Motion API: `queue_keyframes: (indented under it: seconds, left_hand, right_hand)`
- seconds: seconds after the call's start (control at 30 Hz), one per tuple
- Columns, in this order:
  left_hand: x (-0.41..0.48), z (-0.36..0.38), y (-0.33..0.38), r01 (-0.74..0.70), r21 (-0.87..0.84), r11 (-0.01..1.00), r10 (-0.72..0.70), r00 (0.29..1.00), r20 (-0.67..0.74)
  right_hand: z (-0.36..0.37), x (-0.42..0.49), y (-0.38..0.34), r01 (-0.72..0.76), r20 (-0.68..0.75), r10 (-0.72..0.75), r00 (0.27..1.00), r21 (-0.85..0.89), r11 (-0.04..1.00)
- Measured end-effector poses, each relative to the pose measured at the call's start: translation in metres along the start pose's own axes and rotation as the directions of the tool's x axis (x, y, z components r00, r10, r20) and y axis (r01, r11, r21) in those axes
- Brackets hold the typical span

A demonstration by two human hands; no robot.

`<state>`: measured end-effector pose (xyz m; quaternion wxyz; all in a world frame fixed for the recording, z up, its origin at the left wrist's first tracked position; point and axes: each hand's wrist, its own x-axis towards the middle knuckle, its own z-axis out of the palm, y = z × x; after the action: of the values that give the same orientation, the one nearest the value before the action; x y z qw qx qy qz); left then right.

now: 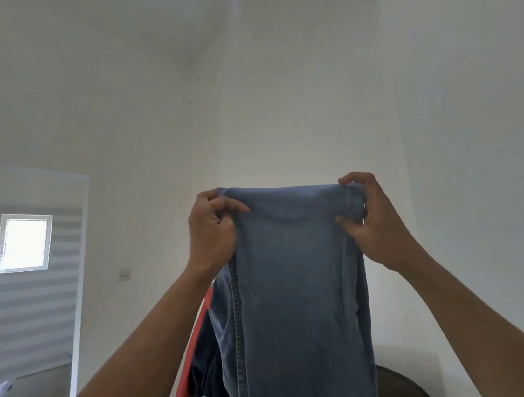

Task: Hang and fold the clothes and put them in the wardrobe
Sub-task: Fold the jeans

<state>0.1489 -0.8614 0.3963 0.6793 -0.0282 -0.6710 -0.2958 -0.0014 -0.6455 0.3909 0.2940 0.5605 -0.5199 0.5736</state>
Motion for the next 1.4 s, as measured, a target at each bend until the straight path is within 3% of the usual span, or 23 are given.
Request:
queue_keyframes:
  seconds: [0.13, 0.3, 0.4, 0.53, 0.7, 0.8, 0.9, 1.03, 1.1, 1.17, 1.27, 1.4]
  left_hand:
    - [0.006, -0.002, 0.012, -0.013, -0.002, 1.0, 0.013, 1.0, -0.012]
    - [0.006, -0.013, 0.021, -0.043, -0.019, 0.999, 0.046, 0.975, 0.218]
    - [0.005, -0.016, 0.021, -0.071, 0.008, 0.997, 0.064, 0.944, 0.323]
    - [0.01, -0.013, 0.032, -0.008, -0.121, 0.993, 0.039, 0.967, 0.252]
    - [0.011, -0.001, 0.038, 0.018, -0.138, 0.99, -0.003, 0.994, 0.111]
    - [0.009, 0.002, 0.038, 0.092, -0.176, 0.98, -0.079, 0.994, 0.08]
    - [0.011, -0.002, 0.036, 0.115, -0.207, 0.972, -0.088, 0.987, 0.132]
    - [0.013, -0.013, 0.031, -0.067, -0.003, 0.998, 0.062, 0.91, 0.41]
    - [0.013, -0.016, 0.029, -0.139, 0.075, 0.988, 0.089, 0.884, 0.459]
    - [0.014, -0.016, 0.028, -0.128, 0.017, 0.992, 0.11, 0.906, 0.409]
    - [0.012, -0.011, 0.028, -0.095, -0.092, 0.991, 0.116, 0.959, 0.259]
    - [0.007, -0.002, 0.034, -0.112, -0.147, 0.983, 0.137, 0.974, 0.178]
  right_hand:
    - [0.005, 0.001, -0.006, 0.031, -0.253, -0.037, 0.967, -0.026, 0.999]
    - [-0.003, 0.005, -0.01, 0.101, -0.242, -0.094, 0.966, 0.018, 0.995]
    - [-0.005, 0.005, -0.02, 0.132, -0.306, -0.148, 0.94, -0.071, 0.989]
    - [-0.01, 0.005, -0.021, 0.132, -0.268, -0.198, 0.943, -0.246, 0.96]
    - [-0.011, 0.007, -0.034, 0.024, -0.287, -0.043, 0.957, -0.07, 0.997]
    - [-0.015, 0.009, -0.04, -0.087, -0.203, 0.085, 0.976, -0.003, 0.996]
    - [-0.02, 0.004, -0.041, -0.116, -0.007, 0.116, 0.993, 0.033, 0.993]
    - [-0.025, 0.002, -0.038, -0.071, 0.171, 0.111, 0.979, -0.22, 0.973]
    - [-0.025, 0.004, -0.033, 0.001, 0.197, 0.07, 0.978, -0.338, 0.941]
    - [-0.024, 0.004, -0.028, 0.046, 0.089, -0.017, 0.996, -0.333, 0.942]
    - [-0.02, 0.002, -0.026, 0.078, -0.156, -0.101, 0.983, -0.147, 0.986]
    - [-0.013, -0.001, -0.027, 0.08, -0.282, -0.106, 0.953, -0.103, 0.991]
